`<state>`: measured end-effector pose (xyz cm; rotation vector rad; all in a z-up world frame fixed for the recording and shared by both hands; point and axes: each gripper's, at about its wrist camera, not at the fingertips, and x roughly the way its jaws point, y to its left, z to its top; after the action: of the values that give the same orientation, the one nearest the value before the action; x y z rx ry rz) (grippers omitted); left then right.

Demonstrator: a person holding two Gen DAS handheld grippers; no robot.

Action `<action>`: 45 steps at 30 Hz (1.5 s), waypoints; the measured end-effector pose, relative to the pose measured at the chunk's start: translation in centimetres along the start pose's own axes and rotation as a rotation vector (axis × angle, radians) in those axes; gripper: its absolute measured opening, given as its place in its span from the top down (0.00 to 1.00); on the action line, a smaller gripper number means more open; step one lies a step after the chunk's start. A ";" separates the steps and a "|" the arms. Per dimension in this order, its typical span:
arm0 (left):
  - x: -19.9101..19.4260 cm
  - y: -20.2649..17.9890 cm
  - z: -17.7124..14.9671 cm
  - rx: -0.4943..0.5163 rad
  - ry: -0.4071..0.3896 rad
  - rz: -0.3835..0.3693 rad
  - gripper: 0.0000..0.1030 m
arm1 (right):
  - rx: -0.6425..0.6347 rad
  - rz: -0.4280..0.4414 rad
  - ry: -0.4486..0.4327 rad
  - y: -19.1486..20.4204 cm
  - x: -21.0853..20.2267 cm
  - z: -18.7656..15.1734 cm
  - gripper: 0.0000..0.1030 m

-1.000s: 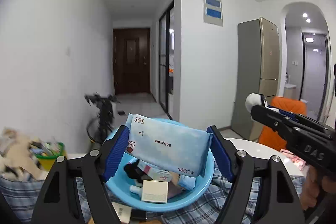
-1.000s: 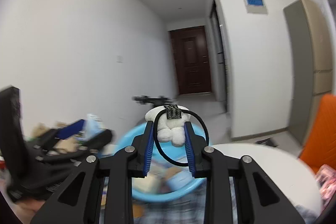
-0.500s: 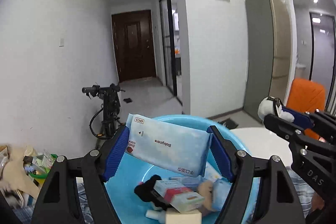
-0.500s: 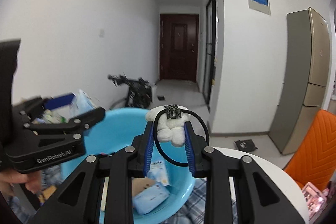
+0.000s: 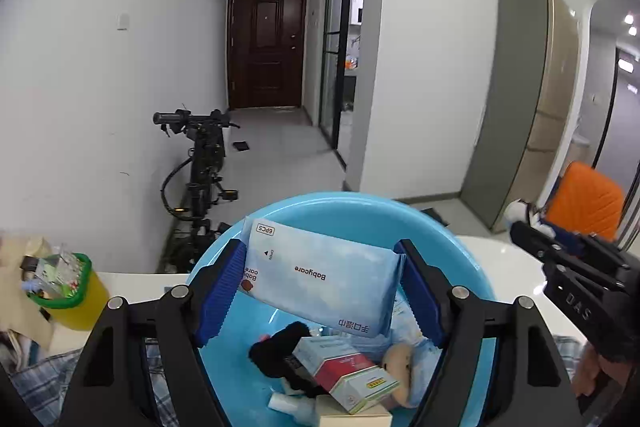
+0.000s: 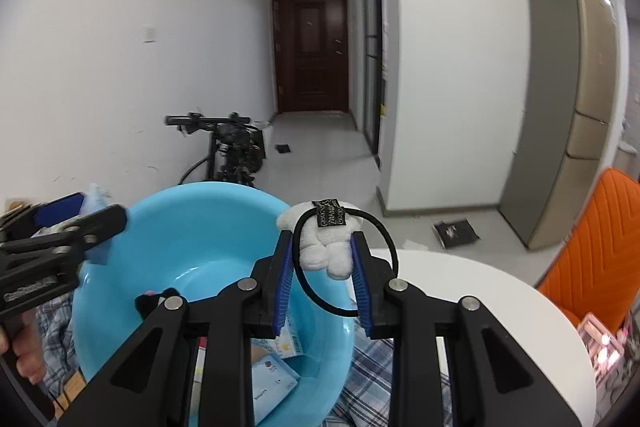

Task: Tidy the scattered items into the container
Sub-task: 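Lift the wipes packet with the left tool while the right tool carries the earphone case over the basin, then lower the wipes packet into the basin and open the left tool, then lower the earphone case into the basin and open the right tool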

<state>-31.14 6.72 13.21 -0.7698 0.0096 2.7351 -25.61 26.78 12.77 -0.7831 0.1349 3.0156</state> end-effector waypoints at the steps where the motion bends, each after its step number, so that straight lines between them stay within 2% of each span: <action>1: -0.2 0.1 0.0 -0.006 0.003 0.002 0.24 | 0.009 0.014 -0.001 -0.1 0.0 0.0 0.75; 8: 0.2 0.1 0.0 0.008 0.037 -0.010 0.24 | -0.020 0.025 0.024 0.3 0.4 -0.3 0.75; 11: 0.9 -0.1 -0.3 -0.006 0.088 -0.037 0.24 | -0.039 0.026 0.047 0.8 0.9 -0.4 0.75; 13: 1.4 -0.1 -0.5 -0.025 0.125 -0.045 0.24 | -0.044 0.011 0.094 0.7 1.7 -0.4 0.75; 16: 2.8 -0.4 -0.7 -0.048 0.221 -0.056 0.24 | -0.042 -0.016 0.200 0.3 3.0 -0.7 0.75; 19: 5.3 -1.0 -1.4 -0.030 0.414 -0.002 0.24 | -0.056 -0.061 0.340 0.0 4.6 -1.0 0.75; 20: 6.1 -1.1 -1.8 -0.037 0.483 0.029 0.24 | -0.050 -0.070 0.412 -0.2 5.3 -1.3 0.75; 22: 7.1 -0.6 -2.5 -0.116 0.570 0.051 0.24 | -0.012 -0.036 0.525 -0.7 6.6 -1.7 0.75; 23: 7.3 -0.5 -2.8 -0.147 0.583 0.029 0.24 | -0.004 -0.014 0.535 -0.9 6.7 -1.8 0.75; 25: 7.4 -0.7 -2.9 -0.132 0.585 0.012 0.24 | -0.007 0.015 0.522 -1.1 6.4 -1.9 0.75; 28: 7.4 -0.9 -2.9 -0.087 0.578 0.049 0.24 | -0.022 0.021 0.531 -1.6 6.3 -2.3 0.75; 31: 7.5 -0.1 -2.7 -0.106 0.560 0.024 0.24 | -0.018 0.025 0.525 -2.0 6.0 -2.6 0.75; 37: 7.5 -0.5 -2.7 -0.052 0.544 0.015 0.24 | -0.013 0.072 0.507 -0.7 6.8 -2.1 0.75; 39: 7.5 -0.5 -2.5 -0.044 0.519 0.013 0.24 | -0.026 0.078 0.508 -0.2 6.9 -2.1 0.75; 41: 6.8 -0.4 -2.1 -0.028 0.450 0.043 0.24 | -0.057 0.074 0.506 0.2 6.8 -1.9 0.75; 43: 6.1 -0.2 -1.5 -0.013 0.390 0.081 0.17 | -0.068 0.084 0.491 0.6 6.5 -1.5 0.75; 45: 5.8 0.1 -1.1 -0.005 0.379 0.090 0.14 | -0.068 0.100 0.481 0.9 6.4 -1.2 0.75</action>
<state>-35.28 8.19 9.31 -1.3059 0.1210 2.6265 -30.66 25.78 8.64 -1.5363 0.0796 2.8653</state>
